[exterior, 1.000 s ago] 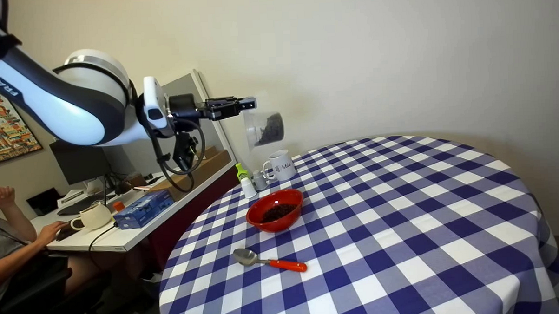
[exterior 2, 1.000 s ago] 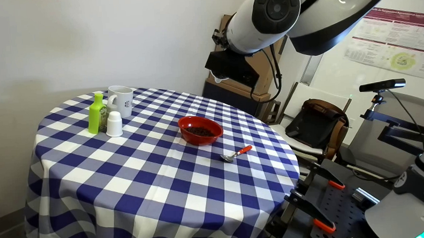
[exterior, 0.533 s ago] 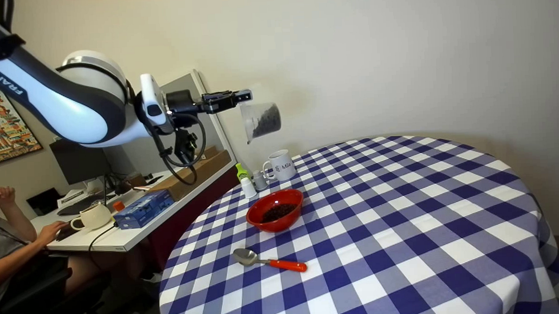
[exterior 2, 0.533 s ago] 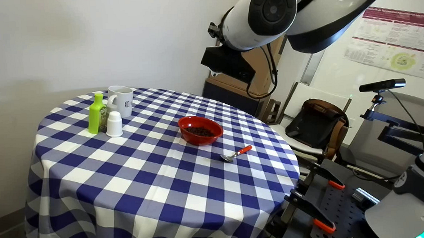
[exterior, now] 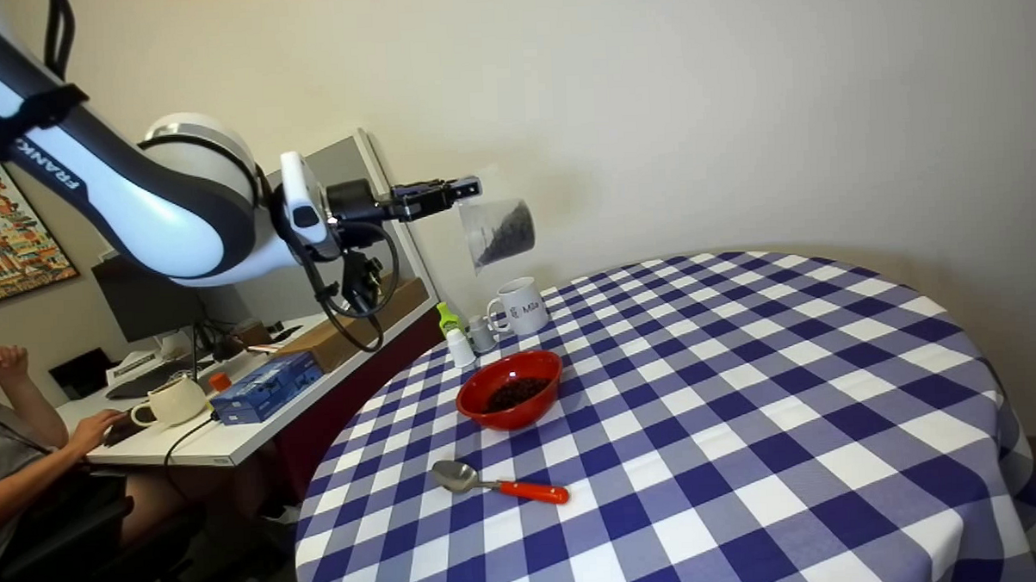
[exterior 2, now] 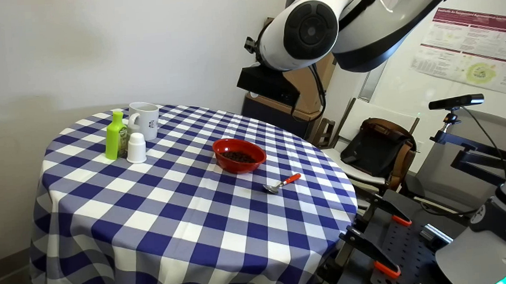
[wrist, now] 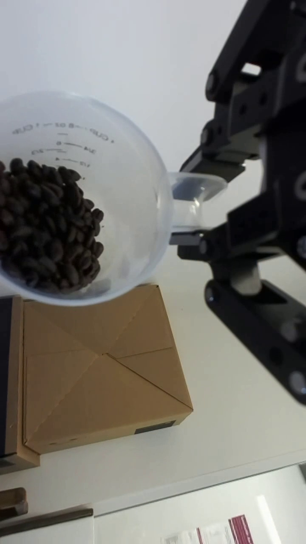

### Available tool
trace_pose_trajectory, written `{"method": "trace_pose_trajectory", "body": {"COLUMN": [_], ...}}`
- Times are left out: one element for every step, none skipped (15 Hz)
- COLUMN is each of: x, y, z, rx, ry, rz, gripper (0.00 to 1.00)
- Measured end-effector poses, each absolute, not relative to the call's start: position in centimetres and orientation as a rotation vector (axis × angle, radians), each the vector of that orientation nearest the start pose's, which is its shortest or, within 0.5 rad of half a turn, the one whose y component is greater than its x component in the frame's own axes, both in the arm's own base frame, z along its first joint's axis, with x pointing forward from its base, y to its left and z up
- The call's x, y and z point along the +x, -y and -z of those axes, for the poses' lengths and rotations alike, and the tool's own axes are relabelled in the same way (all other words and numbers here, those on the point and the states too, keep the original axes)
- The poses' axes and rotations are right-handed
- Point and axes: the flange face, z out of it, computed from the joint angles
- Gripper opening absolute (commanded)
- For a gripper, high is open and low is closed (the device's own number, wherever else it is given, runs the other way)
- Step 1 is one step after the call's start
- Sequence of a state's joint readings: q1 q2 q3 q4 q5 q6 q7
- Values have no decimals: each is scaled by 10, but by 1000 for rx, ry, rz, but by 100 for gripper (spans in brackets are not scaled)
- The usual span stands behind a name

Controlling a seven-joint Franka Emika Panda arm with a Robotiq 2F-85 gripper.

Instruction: Pour some of the contents of the jug into the bowl

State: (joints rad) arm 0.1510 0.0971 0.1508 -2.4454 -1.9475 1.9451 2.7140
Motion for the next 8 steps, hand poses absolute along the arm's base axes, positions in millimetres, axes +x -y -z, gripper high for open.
{"method": "trace_pose_trajectory", "body": {"x": [484,486,487,489,491,492,494,495], "y": [-85,-84,-84,-83,-82,-82,-81,-81], "z": [-280,-277,-274,-272,-269,-267,-264,-262], "rx": [-2453,-2459,-2464,-2471,-2476,-2482,-2487,-2492], "ry": [-1167,-1167,-1167,-1167,-1167,-1165,-1157,-1147], "rz": [2287,2286,2283,2281,2278,2277,2277,2279], "gripper": [7,7,7,7,7,7,7,7]}}
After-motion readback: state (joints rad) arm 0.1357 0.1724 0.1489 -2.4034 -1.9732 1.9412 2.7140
